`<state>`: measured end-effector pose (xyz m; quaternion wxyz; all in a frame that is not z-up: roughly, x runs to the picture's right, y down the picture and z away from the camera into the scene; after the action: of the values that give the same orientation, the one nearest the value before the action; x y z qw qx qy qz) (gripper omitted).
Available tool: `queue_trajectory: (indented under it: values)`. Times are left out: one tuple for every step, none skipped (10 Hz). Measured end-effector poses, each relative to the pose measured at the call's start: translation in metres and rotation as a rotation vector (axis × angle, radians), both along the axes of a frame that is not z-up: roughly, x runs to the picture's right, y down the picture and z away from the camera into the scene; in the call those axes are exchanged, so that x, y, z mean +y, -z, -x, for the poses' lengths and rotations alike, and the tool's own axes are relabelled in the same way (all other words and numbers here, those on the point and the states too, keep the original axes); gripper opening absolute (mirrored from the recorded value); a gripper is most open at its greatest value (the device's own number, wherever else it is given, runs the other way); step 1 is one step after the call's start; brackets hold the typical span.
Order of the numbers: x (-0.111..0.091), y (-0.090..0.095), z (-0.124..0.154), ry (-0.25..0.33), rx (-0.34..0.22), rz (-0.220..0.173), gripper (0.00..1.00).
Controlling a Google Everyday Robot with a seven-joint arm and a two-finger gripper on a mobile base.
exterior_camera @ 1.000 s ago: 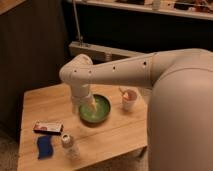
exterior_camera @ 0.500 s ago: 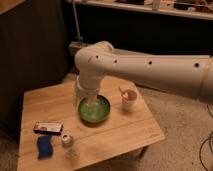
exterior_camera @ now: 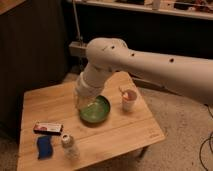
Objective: Knock the bottle over
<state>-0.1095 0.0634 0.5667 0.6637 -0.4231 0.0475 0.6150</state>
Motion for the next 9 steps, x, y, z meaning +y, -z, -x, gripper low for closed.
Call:
queue_trajectory:
  values:
    - [0.001,0.0,0.001,0.0,-0.002,0.0,0.0]
    - [0.001,0.0,0.0,-0.001,-0.001,0.0,0.0]
    - [0.001,0.0,0.001,0.0,-0.001,0.0,0.0]
    - [0.001,0.0,0.0,-0.002,-0.002,0.0,0.0]
    - [0.002,0.0,0.0,-0.005,-0.008,-0.006,0.0]
    - [0.009,0.002,-0.002,-0.018,-0.029,-0.016,0.0]
    - [0.022,0.007,-0.007,-0.037,-0.051,-0.017,0.0]
    - [0.038,0.012,-0.012,-0.051,-0.068,-0.01,0.0]
    - [0.064,0.022,-0.018,-0.068,-0.085,0.007,0.0]
